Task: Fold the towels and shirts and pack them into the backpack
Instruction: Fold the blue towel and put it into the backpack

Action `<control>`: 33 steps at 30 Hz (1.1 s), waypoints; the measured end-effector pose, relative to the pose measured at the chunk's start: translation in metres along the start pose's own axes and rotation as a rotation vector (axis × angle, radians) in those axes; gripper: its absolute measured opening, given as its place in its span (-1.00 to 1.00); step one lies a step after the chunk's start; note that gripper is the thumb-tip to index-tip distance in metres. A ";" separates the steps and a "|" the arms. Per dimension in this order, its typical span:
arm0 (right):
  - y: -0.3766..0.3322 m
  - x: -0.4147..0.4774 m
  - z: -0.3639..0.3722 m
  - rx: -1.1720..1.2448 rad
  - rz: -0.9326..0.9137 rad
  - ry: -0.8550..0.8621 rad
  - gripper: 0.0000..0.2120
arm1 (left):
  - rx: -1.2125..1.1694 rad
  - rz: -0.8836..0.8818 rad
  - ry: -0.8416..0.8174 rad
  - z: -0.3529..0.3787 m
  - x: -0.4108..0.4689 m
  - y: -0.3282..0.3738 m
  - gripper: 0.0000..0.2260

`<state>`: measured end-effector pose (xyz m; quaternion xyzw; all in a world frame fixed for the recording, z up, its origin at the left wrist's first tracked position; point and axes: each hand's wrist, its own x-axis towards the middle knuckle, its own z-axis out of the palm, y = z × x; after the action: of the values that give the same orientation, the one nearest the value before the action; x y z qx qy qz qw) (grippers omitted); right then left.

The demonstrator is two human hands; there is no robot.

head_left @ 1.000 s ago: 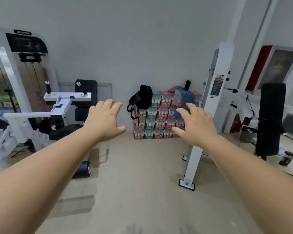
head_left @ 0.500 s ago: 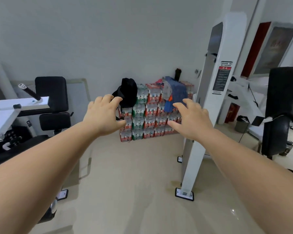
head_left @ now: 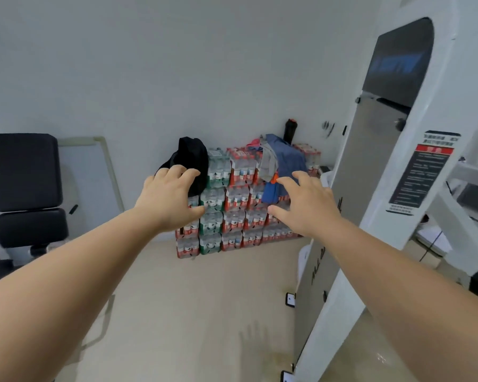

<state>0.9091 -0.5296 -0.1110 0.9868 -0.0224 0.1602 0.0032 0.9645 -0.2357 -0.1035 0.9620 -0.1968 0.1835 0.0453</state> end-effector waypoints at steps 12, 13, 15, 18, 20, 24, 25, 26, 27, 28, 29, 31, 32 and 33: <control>0.050 0.257 0.117 0.045 0.187 -0.088 -0.32 | -0.131 0.142 -0.097 0.146 0.305 -0.054 -0.27; 0.057 0.275 0.127 0.052 0.201 -0.095 -0.32 | -0.134 0.150 -0.106 0.157 0.326 -0.054 -0.27; 0.071 0.310 0.149 0.065 0.225 -0.102 -0.33 | -0.143 0.163 -0.130 0.182 0.368 -0.052 -0.27; 0.098 0.361 0.188 0.100 0.254 -0.118 -0.33 | -0.123 0.201 -0.187 0.225 0.428 -0.043 -0.28; 0.120 0.399 0.216 0.125 0.256 -0.119 -0.33 | -0.095 0.223 -0.218 0.254 0.471 -0.033 -0.27; 0.176 0.477 0.269 0.151 0.263 -0.128 -0.34 | -0.090 0.226 -0.261 0.315 0.560 -0.005 -0.26; 0.192 0.496 0.280 0.155 0.267 -0.137 -0.34 | -0.089 0.222 -0.280 0.329 0.581 0.003 -0.26; 0.207 0.515 0.290 0.162 0.271 -0.150 -0.34 | -0.086 0.220 -0.303 0.343 0.603 0.012 -0.26; 0.222 0.533 0.299 0.171 0.278 -0.167 -0.34 | -0.077 0.222 -0.327 0.357 0.624 0.020 -0.26; 0.237 0.552 0.307 0.183 0.285 -0.182 -0.35 | -0.064 0.227 -0.347 0.370 0.645 0.028 -0.26; 0.251 0.572 0.316 0.196 0.293 -0.195 -0.35 | -0.053 0.232 -0.362 0.383 0.666 0.035 -0.26; 0.277 0.609 0.334 0.215 0.315 -0.220 -0.34 | -0.049 0.240 -0.375 0.408 0.707 0.047 -0.26; 0.287 0.626 0.344 0.226 0.325 -0.235 -0.33 | -0.056 0.242 -0.383 0.421 0.727 0.052 -0.25; 0.296 0.642 0.354 0.245 0.336 -0.252 -0.33 | -0.061 0.246 -0.396 0.434 0.746 0.056 -0.24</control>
<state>1.6165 -0.8583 -0.2441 0.9745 -0.1670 0.0356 -0.1459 1.7260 -0.6264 -0.2290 0.9463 -0.3229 -0.0109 0.0123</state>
